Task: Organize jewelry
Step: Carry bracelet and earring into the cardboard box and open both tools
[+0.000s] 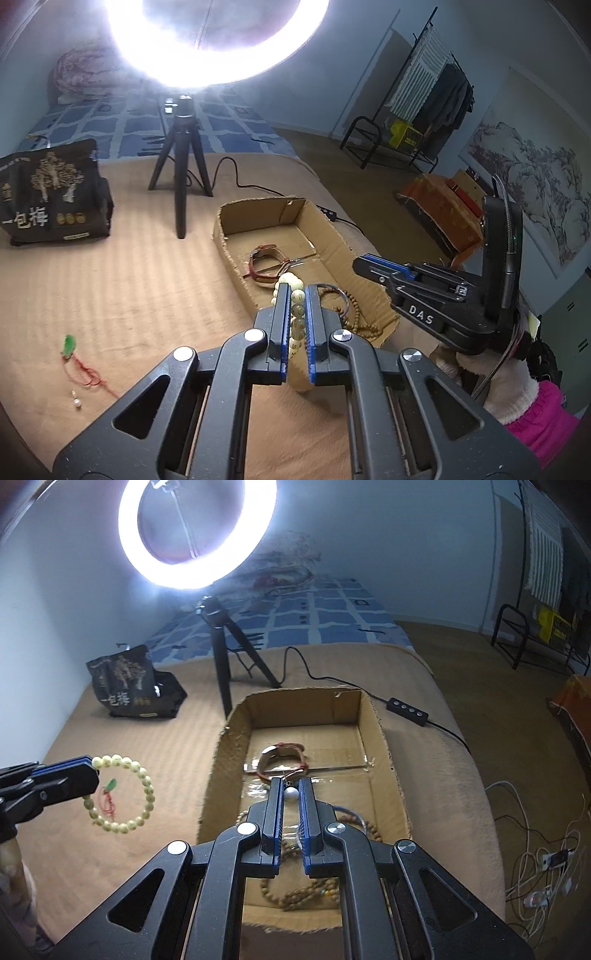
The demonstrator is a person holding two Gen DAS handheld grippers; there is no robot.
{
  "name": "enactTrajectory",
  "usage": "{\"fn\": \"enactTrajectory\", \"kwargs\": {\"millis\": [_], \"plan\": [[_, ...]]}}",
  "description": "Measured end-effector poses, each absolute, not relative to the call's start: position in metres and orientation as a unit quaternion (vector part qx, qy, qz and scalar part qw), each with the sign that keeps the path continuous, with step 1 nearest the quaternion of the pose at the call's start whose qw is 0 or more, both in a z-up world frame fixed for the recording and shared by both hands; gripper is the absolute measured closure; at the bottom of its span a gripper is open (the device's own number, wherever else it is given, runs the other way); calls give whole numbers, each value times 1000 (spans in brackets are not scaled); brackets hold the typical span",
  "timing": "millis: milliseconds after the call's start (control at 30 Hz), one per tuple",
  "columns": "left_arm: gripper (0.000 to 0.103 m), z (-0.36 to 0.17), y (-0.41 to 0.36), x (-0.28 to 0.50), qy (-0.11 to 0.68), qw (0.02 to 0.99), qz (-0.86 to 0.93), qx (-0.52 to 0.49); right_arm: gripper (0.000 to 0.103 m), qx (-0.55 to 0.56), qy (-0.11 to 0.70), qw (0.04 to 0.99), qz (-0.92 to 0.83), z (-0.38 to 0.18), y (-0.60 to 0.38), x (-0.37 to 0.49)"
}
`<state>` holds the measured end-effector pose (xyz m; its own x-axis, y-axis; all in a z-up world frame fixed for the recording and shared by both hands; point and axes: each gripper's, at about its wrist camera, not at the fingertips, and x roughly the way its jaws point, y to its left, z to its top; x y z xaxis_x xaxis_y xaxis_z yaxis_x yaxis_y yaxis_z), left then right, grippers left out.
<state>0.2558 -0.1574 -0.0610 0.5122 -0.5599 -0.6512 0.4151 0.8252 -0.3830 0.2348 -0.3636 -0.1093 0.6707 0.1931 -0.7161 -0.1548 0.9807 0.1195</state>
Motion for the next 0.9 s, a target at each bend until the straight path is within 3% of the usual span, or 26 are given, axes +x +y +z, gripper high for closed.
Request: {"fn": "enactTrajectory", "kwargs": {"millis": [900], "plan": [[98, -96, -207, 299, 439, 852, -275, -72, 96, 65, 410, 906, 80, -132, -391, 266]]}}
